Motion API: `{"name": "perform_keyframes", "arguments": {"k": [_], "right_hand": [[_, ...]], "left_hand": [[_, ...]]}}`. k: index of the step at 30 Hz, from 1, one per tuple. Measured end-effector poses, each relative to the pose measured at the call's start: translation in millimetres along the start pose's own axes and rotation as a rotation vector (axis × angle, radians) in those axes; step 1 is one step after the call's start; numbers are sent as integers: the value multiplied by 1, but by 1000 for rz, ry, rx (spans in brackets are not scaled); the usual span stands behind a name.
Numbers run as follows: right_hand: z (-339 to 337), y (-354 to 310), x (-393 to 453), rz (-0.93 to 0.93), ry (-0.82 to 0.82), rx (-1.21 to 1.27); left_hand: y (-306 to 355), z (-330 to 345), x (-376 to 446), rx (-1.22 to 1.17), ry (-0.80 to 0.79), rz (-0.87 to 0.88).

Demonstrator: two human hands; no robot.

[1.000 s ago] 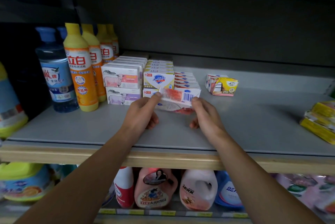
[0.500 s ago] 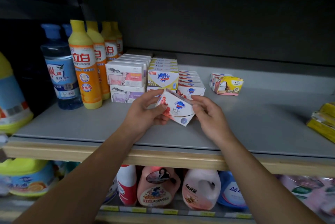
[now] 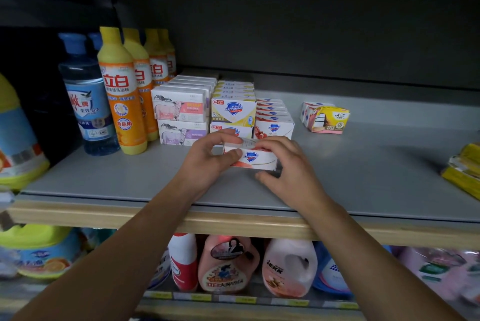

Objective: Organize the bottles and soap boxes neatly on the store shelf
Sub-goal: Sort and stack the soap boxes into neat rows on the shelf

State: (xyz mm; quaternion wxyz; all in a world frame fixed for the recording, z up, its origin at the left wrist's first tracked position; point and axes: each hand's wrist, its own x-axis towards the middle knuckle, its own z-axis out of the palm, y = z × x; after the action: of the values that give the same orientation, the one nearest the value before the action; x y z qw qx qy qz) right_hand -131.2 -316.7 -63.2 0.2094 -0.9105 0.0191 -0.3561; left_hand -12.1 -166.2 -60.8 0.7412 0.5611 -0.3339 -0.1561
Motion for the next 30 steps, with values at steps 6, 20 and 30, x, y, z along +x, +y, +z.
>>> {"name": "perform_keyframes", "arguments": {"k": [6,20,30], "right_hand": [[-7,-3,-2,30,86,49],[-35,19,25,104,110,-112],[-26,68,64,125,31,-237]], "left_hand": [[6,5,-6,-37,-65,-52],[33,13,28,869,230,329],[17,6,89,1588,-10,423]]}}
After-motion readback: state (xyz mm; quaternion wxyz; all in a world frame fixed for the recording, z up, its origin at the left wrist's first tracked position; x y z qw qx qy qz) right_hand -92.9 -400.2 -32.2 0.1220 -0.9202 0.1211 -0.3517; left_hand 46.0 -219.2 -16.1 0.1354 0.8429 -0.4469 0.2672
